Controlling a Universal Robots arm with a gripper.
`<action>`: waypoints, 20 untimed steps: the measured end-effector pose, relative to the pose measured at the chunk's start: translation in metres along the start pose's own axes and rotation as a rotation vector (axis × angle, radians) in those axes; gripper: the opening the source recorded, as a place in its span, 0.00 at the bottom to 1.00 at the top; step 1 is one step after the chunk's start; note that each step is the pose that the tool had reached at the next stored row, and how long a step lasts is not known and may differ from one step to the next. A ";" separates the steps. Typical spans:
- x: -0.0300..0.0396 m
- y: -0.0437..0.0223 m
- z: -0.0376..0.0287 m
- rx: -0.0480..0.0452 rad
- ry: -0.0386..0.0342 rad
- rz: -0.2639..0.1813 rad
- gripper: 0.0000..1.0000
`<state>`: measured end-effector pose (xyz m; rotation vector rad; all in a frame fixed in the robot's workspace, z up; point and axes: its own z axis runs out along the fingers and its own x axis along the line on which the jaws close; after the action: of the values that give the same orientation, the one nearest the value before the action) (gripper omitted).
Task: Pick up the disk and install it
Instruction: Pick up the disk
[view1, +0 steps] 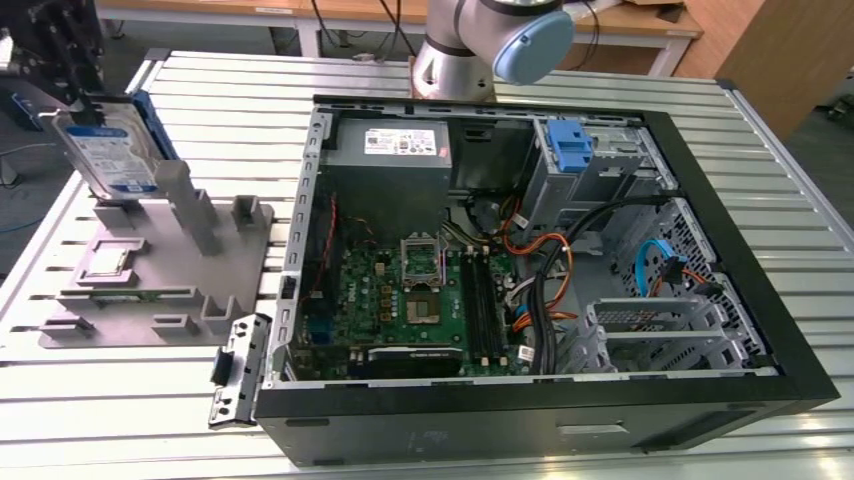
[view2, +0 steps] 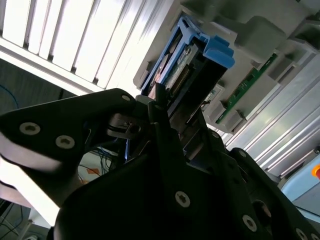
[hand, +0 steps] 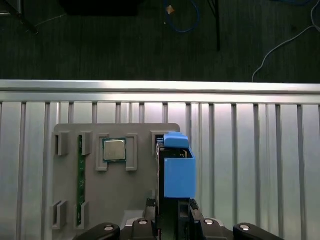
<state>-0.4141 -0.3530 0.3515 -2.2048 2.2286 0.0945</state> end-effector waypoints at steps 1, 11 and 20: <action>-0.0002 0.0001 -0.0043 0.0000 -0.0008 0.000 0.35; -0.0023 0.0012 -0.0494 0.0001 -0.0020 0.000 0.35; -0.0040 0.0023 -0.0858 0.0000 -0.0027 0.000 0.35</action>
<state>-0.4130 -0.3530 0.4373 -2.2034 2.2271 0.0974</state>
